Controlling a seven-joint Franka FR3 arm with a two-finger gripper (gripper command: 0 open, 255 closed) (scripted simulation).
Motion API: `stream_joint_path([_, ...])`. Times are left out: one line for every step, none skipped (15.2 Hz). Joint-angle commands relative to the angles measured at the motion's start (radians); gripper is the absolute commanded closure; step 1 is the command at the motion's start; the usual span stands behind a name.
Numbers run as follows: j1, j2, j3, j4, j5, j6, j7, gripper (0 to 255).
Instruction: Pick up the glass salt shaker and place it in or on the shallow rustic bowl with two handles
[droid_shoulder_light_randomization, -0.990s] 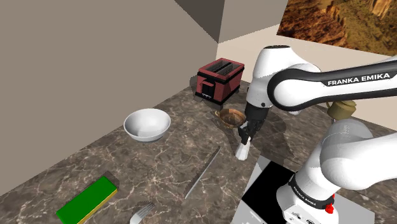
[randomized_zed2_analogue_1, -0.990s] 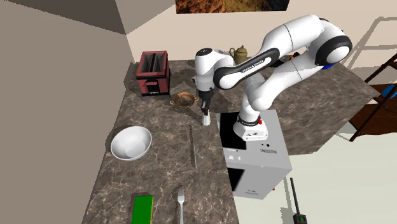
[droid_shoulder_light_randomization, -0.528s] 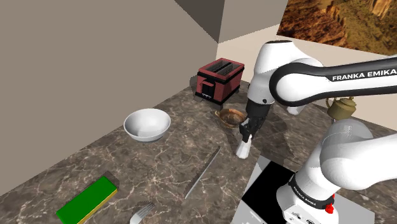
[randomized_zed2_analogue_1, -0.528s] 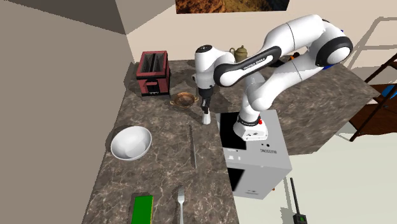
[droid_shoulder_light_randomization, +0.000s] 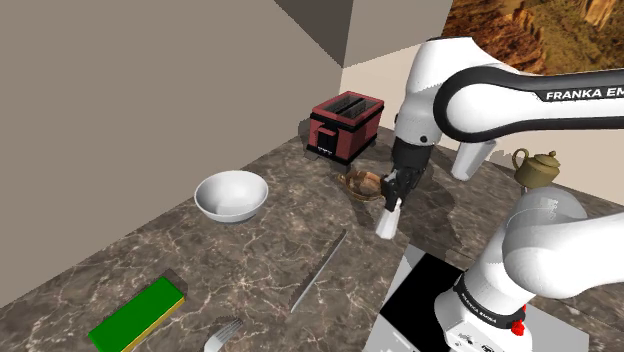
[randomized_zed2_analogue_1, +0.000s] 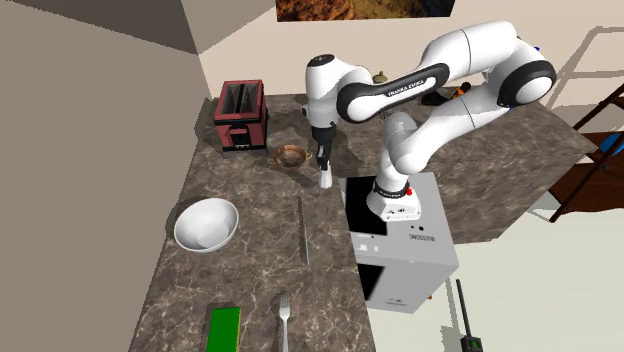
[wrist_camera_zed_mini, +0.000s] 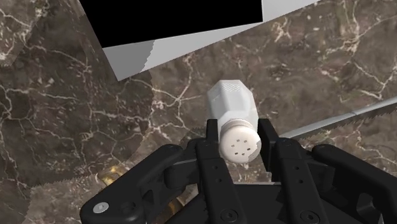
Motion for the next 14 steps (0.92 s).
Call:
stream_joint_path([0.000,-0.009,-0.002,0.025,-0.003,-0.034,0.003,255])
stream_joint_path([-0.001,-0.011,-0.003,0.037,-0.004,-0.048,0.004,255])
stream_joint_path([-0.002,-0.012,-0.005,0.050,-0.006,-0.062,0.005,255])
stream_joint_path([-0.002,-0.014,-0.006,0.063,-0.007,-0.076,0.006,255])
stream_joint_path([-0.003,-0.015,-0.007,0.076,-0.009,-0.090,0.007,255])
stream_joint_path([-0.004,-0.015,-0.009,0.089,-0.010,-0.104,0.008,255])
stream_joint_path([-0.004,-0.016,-0.010,0.102,-0.012,-0.118,0.009,255])
stream_joint_path([-0.005,-0.016,-0.011,0.115,-0.013,-0.131,0.010,255])
stream_joint_path([-0.005,-0.016,-0.012,0.129,-0.014,-0.144,0.011,255])
stream_joint_path([-0.006,-0.015,-0.014,0.142,-0.016,-0.157,0.011,255])
stream_joint_path([-0.006,-0.015,-0.015,0.156,-0.017,-0.170,0.012,255])
stream_joint_path([-0.007,-0.014,-0.016,0.170,-0.018,-0.183,0.013,255])
stream_joint_path([-0.007,-0.013,-0.017,0.184,-0.019,-0.196,0.014,255])
stream_joint_path([-0.008,-0.011,-0.018,0.198,-0.021,-0.209,0.015,255])
